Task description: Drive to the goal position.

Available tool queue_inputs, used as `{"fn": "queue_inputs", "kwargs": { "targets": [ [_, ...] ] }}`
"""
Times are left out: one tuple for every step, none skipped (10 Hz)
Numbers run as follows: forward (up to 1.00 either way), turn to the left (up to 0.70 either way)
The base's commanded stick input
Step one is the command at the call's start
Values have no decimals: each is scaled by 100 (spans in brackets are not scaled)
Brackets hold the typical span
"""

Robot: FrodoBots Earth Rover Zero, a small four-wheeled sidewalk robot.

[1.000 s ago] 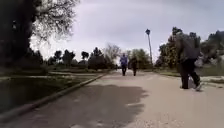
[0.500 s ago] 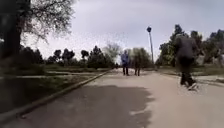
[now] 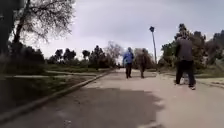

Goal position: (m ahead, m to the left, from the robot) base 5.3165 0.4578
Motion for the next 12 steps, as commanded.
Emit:
{"fn": "queue_inputs", "kwargs": {
  "targets": [
    [70, 0],
    [70, 0],
    [70, 0],
    [70, 0],
    [70, 0],
    [70, 0],
    [70, 0],
    [70, 0],
    [70, 0],
    [70, 0],
    [70, 0],
    [70, 0]
  ]
}}
